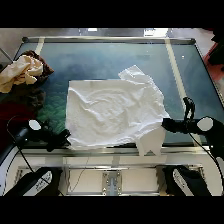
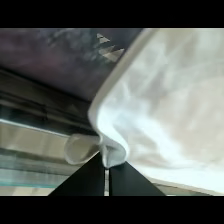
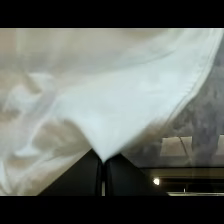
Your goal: Fold the shirts.
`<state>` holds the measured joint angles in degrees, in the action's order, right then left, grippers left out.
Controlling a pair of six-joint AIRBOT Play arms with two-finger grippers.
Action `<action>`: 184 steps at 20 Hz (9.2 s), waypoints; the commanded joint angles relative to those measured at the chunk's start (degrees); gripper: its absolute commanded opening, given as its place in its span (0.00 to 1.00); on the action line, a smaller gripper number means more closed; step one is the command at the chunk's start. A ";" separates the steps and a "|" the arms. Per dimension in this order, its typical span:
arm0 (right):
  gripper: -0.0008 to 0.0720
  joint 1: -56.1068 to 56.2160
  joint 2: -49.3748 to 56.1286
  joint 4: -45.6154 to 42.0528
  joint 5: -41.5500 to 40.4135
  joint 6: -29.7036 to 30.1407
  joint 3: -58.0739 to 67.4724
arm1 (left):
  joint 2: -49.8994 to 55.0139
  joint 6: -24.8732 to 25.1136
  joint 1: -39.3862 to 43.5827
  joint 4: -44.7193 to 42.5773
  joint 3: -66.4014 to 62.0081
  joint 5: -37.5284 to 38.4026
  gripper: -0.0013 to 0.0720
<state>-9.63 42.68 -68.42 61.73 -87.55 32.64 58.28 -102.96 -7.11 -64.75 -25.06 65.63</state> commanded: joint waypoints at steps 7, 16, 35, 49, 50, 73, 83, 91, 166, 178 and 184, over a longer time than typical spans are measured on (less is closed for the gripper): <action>0.05 -0.04 -7.58 -10.54 12.33 -1.66 29.24 | -22.60 14.29 0.00 7.43 -38.21 -6.16 0.03; 0.05 -0.02 -12.39 -8.48 6.78 -0.55 66.38 | -20.48 16.72 0.00 -5.20 -72.17 -10.40 0.03; 0.05 11.47 63.84 9.97 -26.75 9.84 58.71 | 44.92 3.02 11.76 -31.93 -71.76 -21.59 0.03; 0.05 8.46 49.81 -5.64 11.04 9.16 58.51 | 34.21 9.84 11.78 -32.83 -64.96 -2.49 0.03; 0.05 9.07 49.81 -6.29 11.58 9.14 55.52 | 34.16 9.79 11.78 -32.81 -62.69 -2.56 0.03; 0.54 11.23 35.93 -26.08 3.17 0.87 38.91 | 23.65 7.61 11.74 -32.59 -48.57 -1.11 0.67; 0.67 -6.75 11.43 -3.10 9.20 -2.16 12.83 | -16.52 -6.60 11.74 -28.59 -11.43 -6.08 0.66; 0.67 1.92 19.76 4.02 7.15 -1.01 -0.37 | -16.74 -3.02 11.76 -24.35 -16.96 -6.51 0.66; 0.05 7.13 23.89 -3.93 -4.24 -0.09 34.45 | -2.14 15.17 5.18 0.76 -29.70 -21.59 0.03; 0.05 7.08 55.56 -15.93 -6.43 -5.75 45.66 | 33.73 -0.76 10.03 -14.82 -50.34 -25.97 0.03; 0.05 7.21 59.41 -13.35 -7.43 -5.05 45.66 | 36.72 -0.74 10.03 -14.75 -50.45 -23.69 0.03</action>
<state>-2.46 100.12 -82.04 54.57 -92.51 78.22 93.38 -103.50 2.87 -79.18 -74.87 40.71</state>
